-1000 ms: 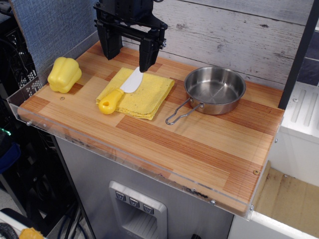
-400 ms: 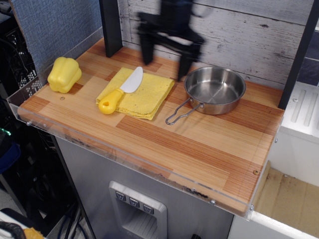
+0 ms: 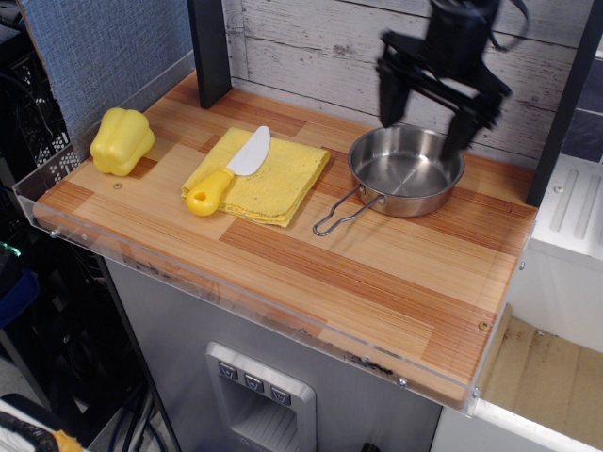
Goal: Move pot from the fron to behind
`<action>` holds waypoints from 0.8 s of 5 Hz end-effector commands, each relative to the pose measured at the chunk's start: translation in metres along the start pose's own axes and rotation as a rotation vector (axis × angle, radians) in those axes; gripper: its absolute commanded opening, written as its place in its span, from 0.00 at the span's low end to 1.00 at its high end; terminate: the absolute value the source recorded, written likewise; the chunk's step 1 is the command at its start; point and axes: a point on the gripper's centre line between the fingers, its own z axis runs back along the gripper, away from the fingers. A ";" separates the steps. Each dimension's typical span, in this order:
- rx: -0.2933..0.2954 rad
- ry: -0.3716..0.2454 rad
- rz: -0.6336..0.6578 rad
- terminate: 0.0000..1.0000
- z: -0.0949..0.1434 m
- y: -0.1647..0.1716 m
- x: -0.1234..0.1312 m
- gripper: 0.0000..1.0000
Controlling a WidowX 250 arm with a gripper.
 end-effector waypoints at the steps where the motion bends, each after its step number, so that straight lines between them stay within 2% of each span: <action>1: -0.009 0.004 -0.008 0.00 -0.012 -0.015 0.029 1.00; 3: -0.013 0.036 -0.002 0.00 -0.027 -0.026 0.027 1.00; 4: -0.006 0.047 0.006 0.00 -0.031 -0.029 0.024 0.00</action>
